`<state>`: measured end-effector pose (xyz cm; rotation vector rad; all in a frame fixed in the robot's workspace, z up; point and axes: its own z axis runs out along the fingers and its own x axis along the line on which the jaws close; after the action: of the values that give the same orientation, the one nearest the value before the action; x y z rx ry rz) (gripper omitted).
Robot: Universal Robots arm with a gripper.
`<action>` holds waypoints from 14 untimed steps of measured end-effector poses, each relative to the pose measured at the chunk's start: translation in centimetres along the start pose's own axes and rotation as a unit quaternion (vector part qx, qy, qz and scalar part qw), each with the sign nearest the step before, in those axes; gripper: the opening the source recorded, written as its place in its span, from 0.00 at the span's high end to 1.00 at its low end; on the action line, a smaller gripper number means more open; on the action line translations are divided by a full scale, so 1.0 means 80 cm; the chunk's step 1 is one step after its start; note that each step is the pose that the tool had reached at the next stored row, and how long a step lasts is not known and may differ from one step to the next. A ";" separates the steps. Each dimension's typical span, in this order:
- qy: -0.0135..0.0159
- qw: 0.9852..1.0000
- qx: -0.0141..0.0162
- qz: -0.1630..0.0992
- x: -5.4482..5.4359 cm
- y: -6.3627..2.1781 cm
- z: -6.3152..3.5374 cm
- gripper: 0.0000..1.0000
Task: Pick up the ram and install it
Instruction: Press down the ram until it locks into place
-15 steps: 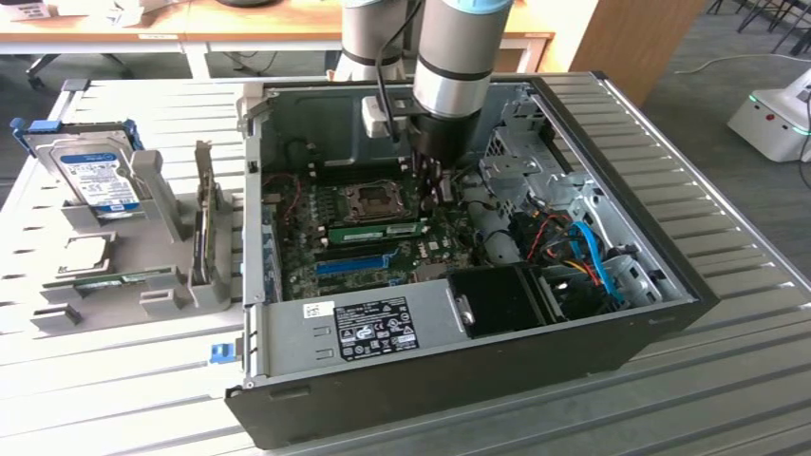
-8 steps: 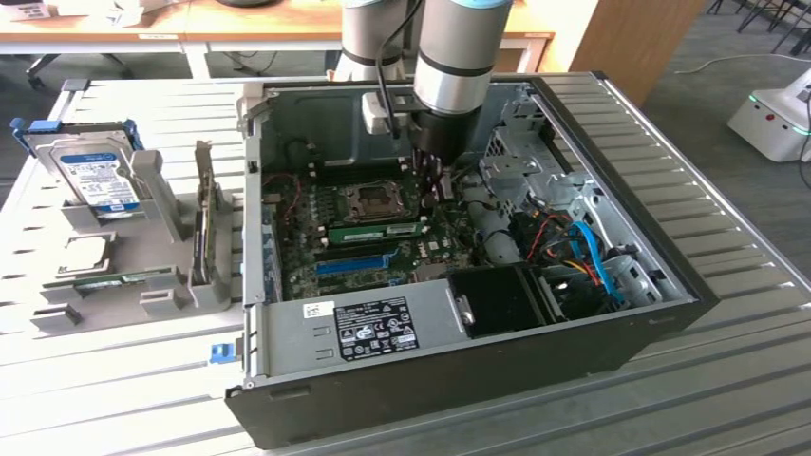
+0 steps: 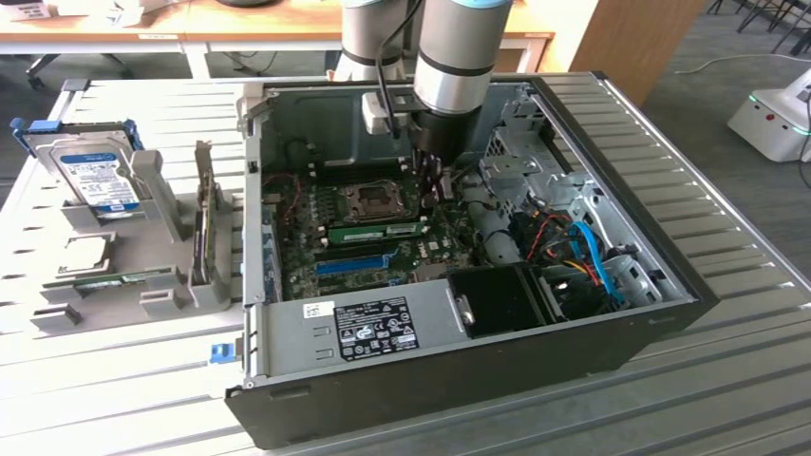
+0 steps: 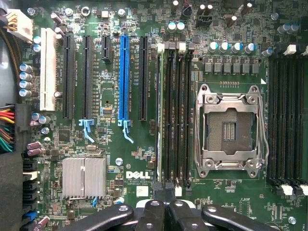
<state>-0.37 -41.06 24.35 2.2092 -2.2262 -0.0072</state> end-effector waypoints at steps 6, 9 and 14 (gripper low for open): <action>0.000 1.000 0.000 0.000 0.000 0.012 0.000 0.90; 0.000 1.000 0.000 0.000 0.000 0.020 0.000 0.90; 0.000 1.000 0.000 0.000 0.000 0.034 0.001 0.90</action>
<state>-3.10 -41.01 24.32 2.2092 -2.2262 -0.0073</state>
